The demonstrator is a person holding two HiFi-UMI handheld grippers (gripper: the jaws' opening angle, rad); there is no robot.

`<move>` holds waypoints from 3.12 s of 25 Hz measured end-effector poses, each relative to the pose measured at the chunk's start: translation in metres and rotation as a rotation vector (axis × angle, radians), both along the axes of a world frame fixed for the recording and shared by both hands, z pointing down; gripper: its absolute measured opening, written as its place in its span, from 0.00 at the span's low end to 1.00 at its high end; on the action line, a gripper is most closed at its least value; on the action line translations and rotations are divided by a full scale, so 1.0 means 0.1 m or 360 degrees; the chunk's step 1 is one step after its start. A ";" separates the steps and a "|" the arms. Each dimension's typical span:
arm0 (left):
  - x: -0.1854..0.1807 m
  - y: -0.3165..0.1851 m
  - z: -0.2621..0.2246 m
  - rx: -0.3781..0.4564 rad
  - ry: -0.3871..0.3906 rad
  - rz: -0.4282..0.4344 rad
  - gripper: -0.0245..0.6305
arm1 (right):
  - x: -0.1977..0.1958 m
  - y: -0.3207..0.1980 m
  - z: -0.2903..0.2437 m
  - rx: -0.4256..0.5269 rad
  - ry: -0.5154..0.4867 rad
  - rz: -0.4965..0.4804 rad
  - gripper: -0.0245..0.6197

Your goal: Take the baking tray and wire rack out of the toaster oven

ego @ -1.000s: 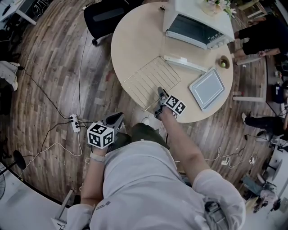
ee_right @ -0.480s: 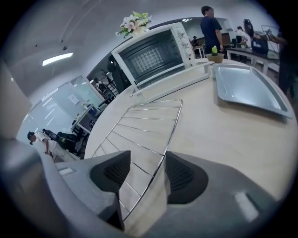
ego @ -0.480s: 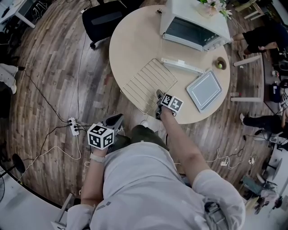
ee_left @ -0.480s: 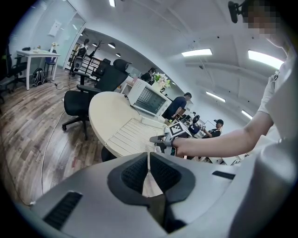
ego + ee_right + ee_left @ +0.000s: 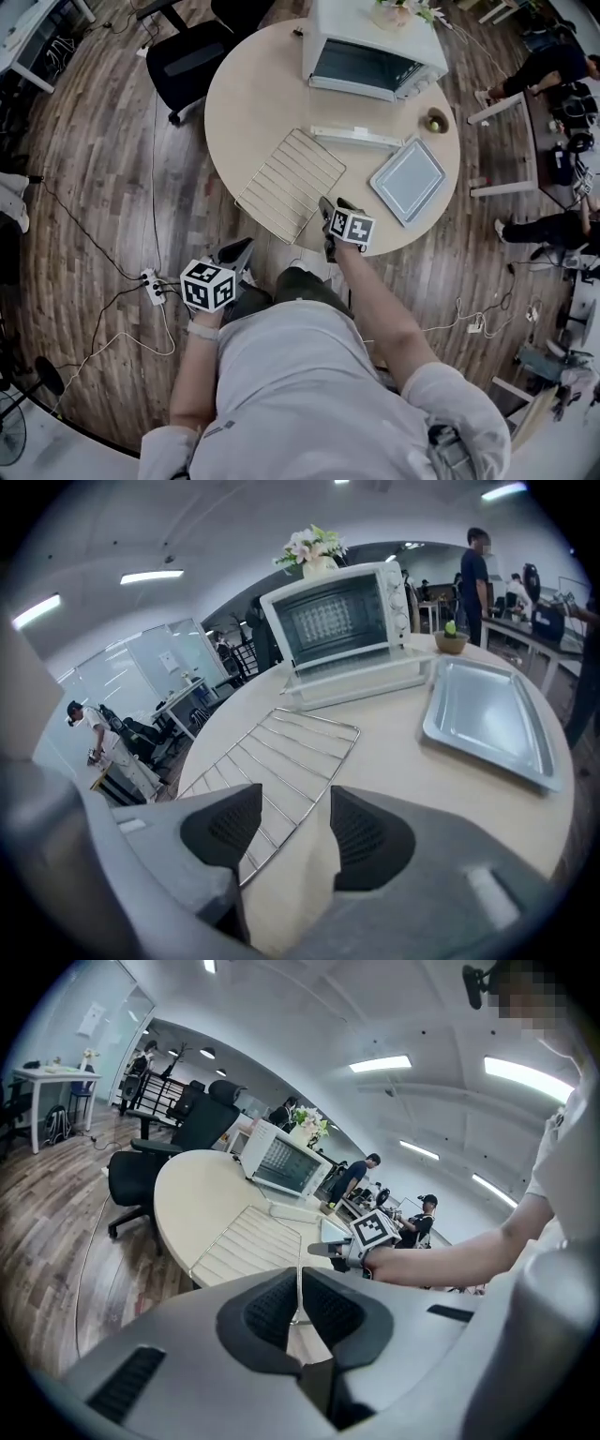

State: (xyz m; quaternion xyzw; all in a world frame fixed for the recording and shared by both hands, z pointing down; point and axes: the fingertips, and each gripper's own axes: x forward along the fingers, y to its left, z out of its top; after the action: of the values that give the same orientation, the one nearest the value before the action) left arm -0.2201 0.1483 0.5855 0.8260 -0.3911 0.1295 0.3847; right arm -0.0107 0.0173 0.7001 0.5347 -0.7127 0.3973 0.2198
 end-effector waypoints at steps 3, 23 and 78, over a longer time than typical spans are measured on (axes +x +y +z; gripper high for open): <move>0.06 -0.16 -0.08 0.0059 0.0002 0.0045 0.04 | 0.04 0.03 -0.22 0.0106 0.0021 -0.0059 0.39; 0.78 -0.78 -1.09 0.0549 0.0047 0.0407 0.04 | 0.28 0.55 -2.18 0.0839 0.0017 -0.0175 0.17; 1.63 -0.68 -1.70 0.0797 0.0073 0.0773 0.04 | 0.82 1.24 -2.77 0.1098 0.0024 0.0103 0.17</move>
State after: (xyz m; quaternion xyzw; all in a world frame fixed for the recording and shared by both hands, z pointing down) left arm -0.0572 0.0806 0.4158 0.9664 -0.1940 0.0986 0.1367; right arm 0.0713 0.1414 0.4233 0.6029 -0.7860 0.1359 0.0186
